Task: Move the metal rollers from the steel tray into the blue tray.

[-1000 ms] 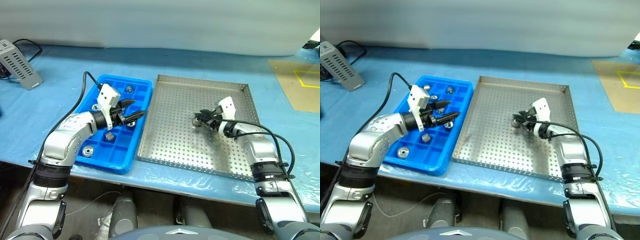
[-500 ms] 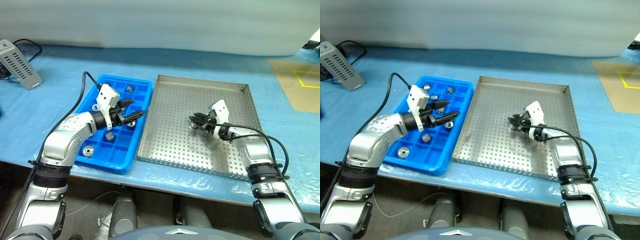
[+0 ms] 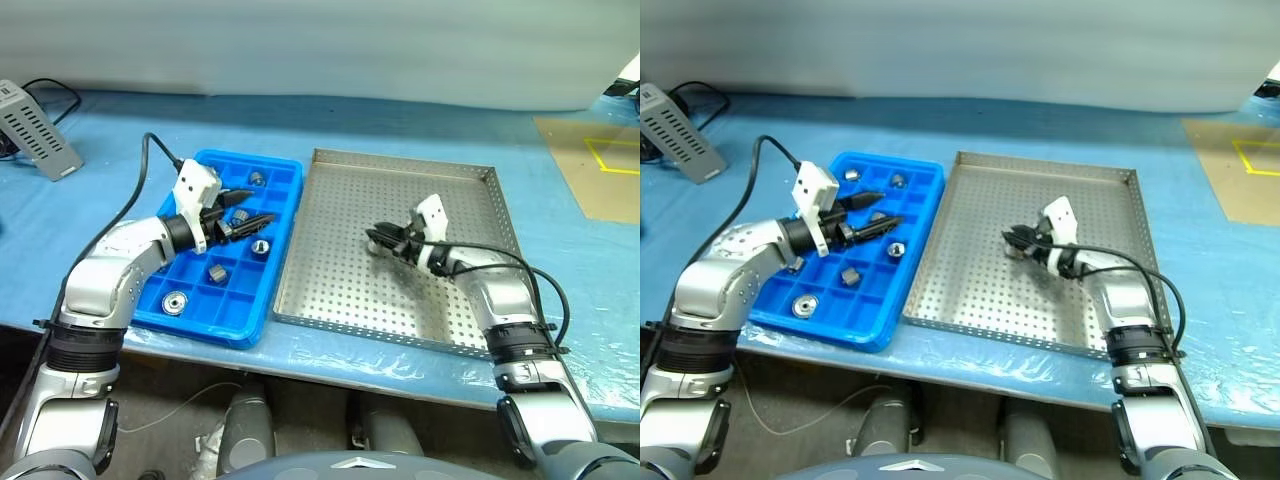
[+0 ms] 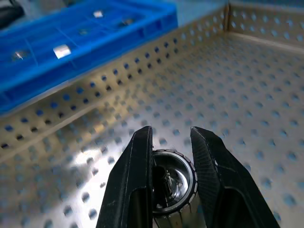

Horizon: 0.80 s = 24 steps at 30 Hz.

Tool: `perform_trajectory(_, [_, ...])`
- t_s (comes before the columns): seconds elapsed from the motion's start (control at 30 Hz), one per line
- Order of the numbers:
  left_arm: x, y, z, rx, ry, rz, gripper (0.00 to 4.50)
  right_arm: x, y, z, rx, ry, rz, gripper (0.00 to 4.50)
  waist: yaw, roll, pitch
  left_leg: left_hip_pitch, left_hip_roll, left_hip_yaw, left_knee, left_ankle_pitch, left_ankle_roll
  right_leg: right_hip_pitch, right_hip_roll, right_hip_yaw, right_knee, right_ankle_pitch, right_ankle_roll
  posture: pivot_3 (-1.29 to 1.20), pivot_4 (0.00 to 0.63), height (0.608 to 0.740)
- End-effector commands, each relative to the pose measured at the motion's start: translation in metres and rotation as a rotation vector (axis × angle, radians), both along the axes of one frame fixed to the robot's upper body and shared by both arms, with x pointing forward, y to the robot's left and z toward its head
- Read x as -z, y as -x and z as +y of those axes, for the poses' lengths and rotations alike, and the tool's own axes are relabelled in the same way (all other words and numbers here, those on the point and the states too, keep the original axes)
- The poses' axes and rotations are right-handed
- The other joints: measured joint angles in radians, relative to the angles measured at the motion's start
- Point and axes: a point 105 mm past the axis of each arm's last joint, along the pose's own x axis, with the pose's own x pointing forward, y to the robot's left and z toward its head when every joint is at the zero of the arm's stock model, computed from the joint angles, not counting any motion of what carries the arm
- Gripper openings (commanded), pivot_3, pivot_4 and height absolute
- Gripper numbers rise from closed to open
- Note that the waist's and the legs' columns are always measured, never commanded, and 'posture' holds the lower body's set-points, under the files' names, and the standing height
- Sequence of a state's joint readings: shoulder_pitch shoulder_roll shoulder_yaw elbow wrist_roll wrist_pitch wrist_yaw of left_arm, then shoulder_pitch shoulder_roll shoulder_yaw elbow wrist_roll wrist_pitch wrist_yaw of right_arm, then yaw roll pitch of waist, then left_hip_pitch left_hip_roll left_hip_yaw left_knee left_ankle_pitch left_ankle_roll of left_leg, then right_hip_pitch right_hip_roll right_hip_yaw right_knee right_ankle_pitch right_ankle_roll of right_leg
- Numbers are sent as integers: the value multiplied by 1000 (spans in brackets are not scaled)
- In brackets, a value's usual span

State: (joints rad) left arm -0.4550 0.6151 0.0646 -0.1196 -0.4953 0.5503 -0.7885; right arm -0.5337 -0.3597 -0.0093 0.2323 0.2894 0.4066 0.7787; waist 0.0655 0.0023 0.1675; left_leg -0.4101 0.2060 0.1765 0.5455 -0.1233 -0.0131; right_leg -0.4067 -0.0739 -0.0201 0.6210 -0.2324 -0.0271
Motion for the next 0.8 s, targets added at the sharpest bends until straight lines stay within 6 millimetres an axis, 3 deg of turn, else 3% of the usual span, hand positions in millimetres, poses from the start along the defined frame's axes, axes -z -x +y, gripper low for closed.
perform_trajectory(0.03, [-26,-2,10,-44,-5,-85,3663,-56,-3,32,-77,-69,-152,830,2,0,0,0,0,0,0,0,0,0,0,0,0,0,0,-27,150,740])
perform_trajectory(0.2, [-32,1,15,-80,-20,-109,3663,-74,-11,70,-133,-108,-181,830,7,0,0,-1,0,0,-2,0,0,0,0,-1,-2,-1,-1,0,150,740])
perform_trajectory(0.33, [-42,0,37,-178,-18,-128,3663,-83,-29,124,-144,-156,-180,830,-2,0,0,-3,0,0,-2,1,-1,-4,0,-1,-1,-1,-1,43,150,740])
perform_trajectory(0.43, [-45,6,36,-175,-21,-135,3663,-81,-40,143,-125,-165,-170,830,4,0,0,-7,0,0,-4,3,-5,-11,0,-2,2,-2,-3,78,150,740])
perform_trajectory(0.6, [-44,12,37,-208,-10,-132,3663,-72,-48,164,-119,-164,-143,830,23,0,0,-13,0,-1,-3,3,-5,-12,-1,-4,1,-2,-4,121,150,740])
perform_trajectory(0.8, [-40,20,31,-207,7,-113,3663,-60,-61,161,-11,-102,-136,830,32,0,0,-14,0,-1,-2,3,-5,-12,-1,-5,2,-2,-4,140,150,740])
